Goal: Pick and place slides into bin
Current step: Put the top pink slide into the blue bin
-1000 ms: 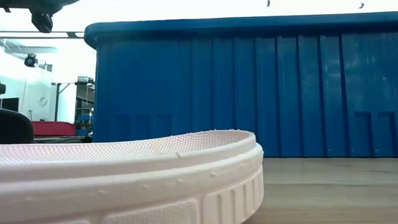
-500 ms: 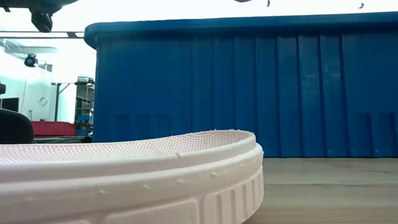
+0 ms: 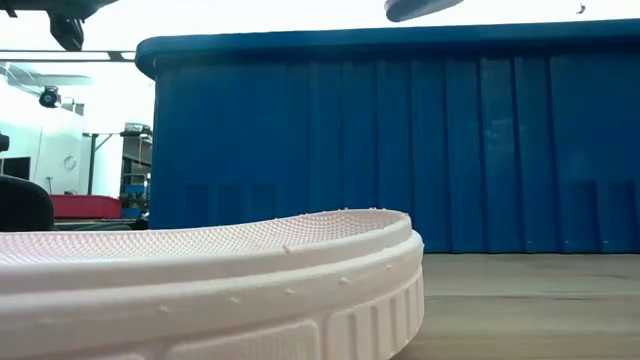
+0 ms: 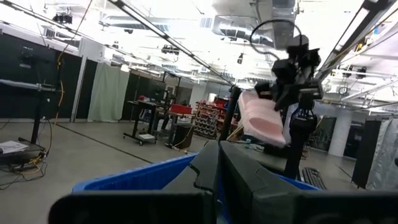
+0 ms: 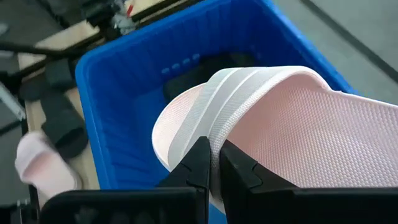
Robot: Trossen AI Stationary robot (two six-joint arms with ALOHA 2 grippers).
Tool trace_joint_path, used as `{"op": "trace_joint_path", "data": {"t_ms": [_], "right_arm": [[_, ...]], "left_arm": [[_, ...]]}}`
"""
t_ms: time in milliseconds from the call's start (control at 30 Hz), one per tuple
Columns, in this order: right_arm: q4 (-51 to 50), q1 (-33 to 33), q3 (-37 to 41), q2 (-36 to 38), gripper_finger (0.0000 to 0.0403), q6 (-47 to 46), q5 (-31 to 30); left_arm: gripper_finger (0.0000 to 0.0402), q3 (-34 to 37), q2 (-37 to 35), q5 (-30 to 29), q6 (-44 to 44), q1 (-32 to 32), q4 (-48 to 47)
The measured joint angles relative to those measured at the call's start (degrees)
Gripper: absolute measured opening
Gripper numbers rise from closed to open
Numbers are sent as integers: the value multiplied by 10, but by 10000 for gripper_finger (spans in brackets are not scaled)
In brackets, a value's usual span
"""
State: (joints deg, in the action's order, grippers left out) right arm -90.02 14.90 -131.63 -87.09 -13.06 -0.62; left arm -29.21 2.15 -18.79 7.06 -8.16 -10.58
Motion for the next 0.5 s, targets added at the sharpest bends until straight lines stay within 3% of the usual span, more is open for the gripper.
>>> {"op": "trace_joint_path", "data": {"t_ms": [233, 500], "right_arm": [[0, 52, 92, 10, 12, 99, 95], [0, 117, 246, 50, 12, 190, 133]], "left_arm": [[0, 0, 0, -11, 0, 0, 20], [0, 2, 0, -28, 0, 0, 26]]}}
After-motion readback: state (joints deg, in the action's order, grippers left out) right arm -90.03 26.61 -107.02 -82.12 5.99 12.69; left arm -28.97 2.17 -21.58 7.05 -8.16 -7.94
